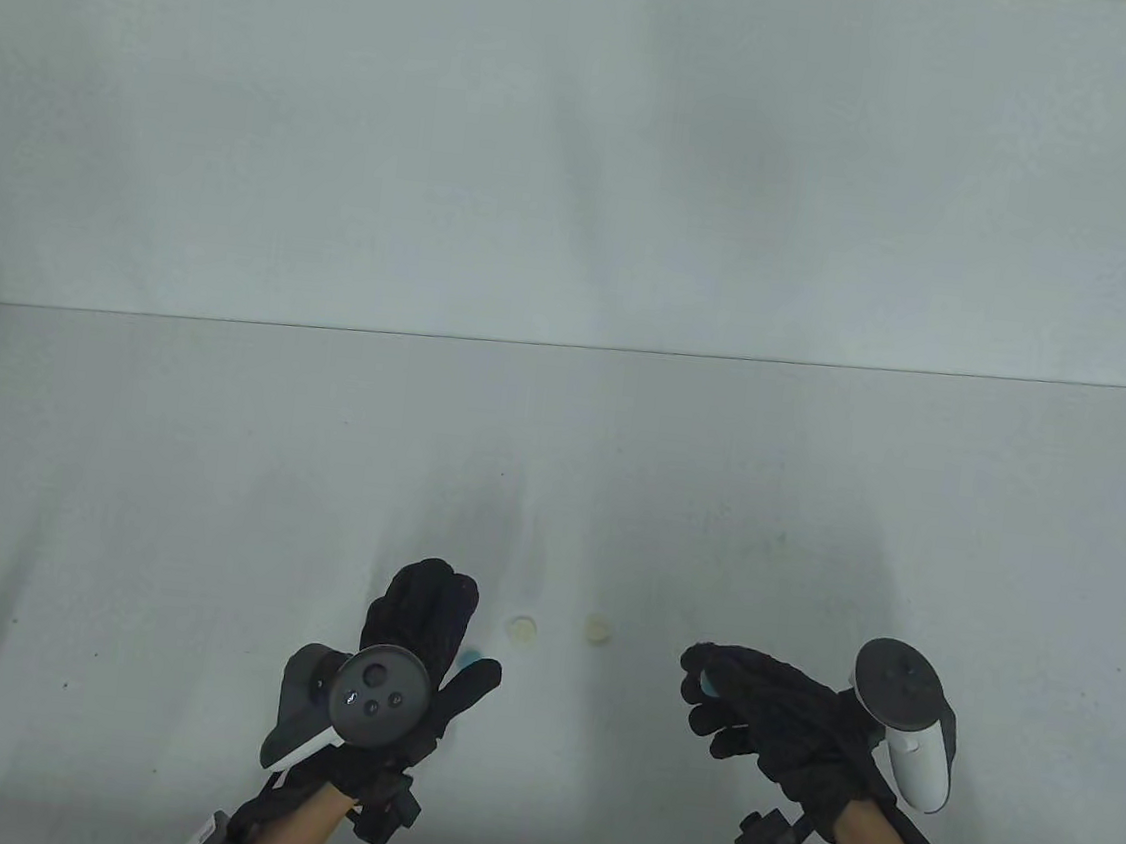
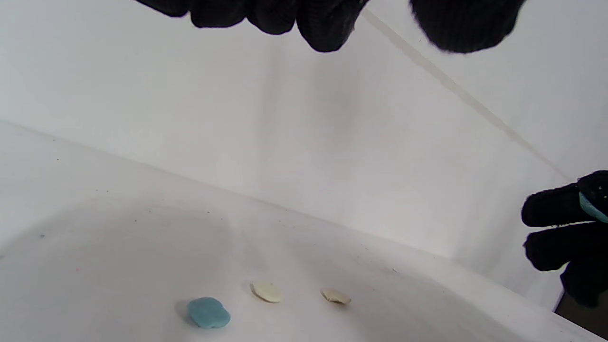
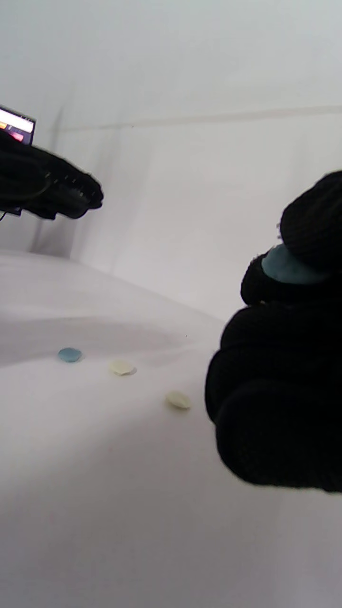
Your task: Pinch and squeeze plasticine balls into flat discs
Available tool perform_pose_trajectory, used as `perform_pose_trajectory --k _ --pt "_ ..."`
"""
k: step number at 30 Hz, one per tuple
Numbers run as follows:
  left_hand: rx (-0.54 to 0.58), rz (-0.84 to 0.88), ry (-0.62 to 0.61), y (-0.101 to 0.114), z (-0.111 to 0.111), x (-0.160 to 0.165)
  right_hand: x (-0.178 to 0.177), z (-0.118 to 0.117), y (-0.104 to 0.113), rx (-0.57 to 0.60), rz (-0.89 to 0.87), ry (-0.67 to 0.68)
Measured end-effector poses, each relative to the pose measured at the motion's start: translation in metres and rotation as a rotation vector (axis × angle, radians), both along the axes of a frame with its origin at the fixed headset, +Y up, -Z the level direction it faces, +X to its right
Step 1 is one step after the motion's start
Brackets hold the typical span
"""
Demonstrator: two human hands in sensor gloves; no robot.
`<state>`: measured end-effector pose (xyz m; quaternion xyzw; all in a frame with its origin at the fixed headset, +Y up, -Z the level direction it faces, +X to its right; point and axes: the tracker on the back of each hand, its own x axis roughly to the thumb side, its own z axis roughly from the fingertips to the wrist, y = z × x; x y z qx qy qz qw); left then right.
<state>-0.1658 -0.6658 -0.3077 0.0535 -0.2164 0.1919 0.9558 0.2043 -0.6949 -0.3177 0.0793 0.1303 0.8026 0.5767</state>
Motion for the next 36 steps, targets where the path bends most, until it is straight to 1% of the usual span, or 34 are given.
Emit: perform_pose_trajectory --k 3,6,12,15,18,19,23,26,29,31,33,36 --pt "0.0 0.003 -0.006 0.0 0.0 0.0 -0.007 -0.002 0.003 0.002 0.114 0.01" --pt "0.002 0.005 -0.009 0.0 0.0 0.0 -0.012 -0.008 0.004 -0.001 0.163 0.021" --pt "0.005 0.013 -0.007 0.0 0.0 0.0 -0.022 -0.028 0.004 0.046 0.292 -0.063" --pt "0.004 0.016 -0.008 0.0 0.0 0.0 -0.028 -0.037 -0.001 0.046 0.321 -0.085" --pt "0.007 0.02 -0.008 0.0 0.0 -0.001 -0.033 -0.045 -0.007 0.04 0.368 -0.079" --pt "0.008 0.021 -0.008 0.0 0.0 -0.001 -0.036 -0.049 -0.01 0.054 0.404 -0.097" --pt "0.008 0.023 -0.007 0.0 0.0 -0.001 -0.044 -0.06 -0.022 0.047 0.494 -0.097" --pt "0.006 0.024 -0.006 0.0 0.0 -0.002 -0.048 -0.065 -0.029 0.02 0.481 -0.091" --pt "0.006 0.023 -0.003 0.001 0.0 -0.002 -0.051 -0.071 -0.035 -0.024 0.488 -0.048" --pt "0.006 0.024 -0.004 0.001 0.0 -0.002 -0.053 -0.073 -0.039 -0.027 0.53 -0.046" --pt "0.004 0.022 -0.003 0.0 0.0 -0.002 -0.056 -0.076 -0.042 -0.016 0.614 -0.038" --pt "0.003 0.023 -0.004 0.001 0.0 -0.002 -0.059 -0.079 -0.046 0.005 0.652 -0.048"
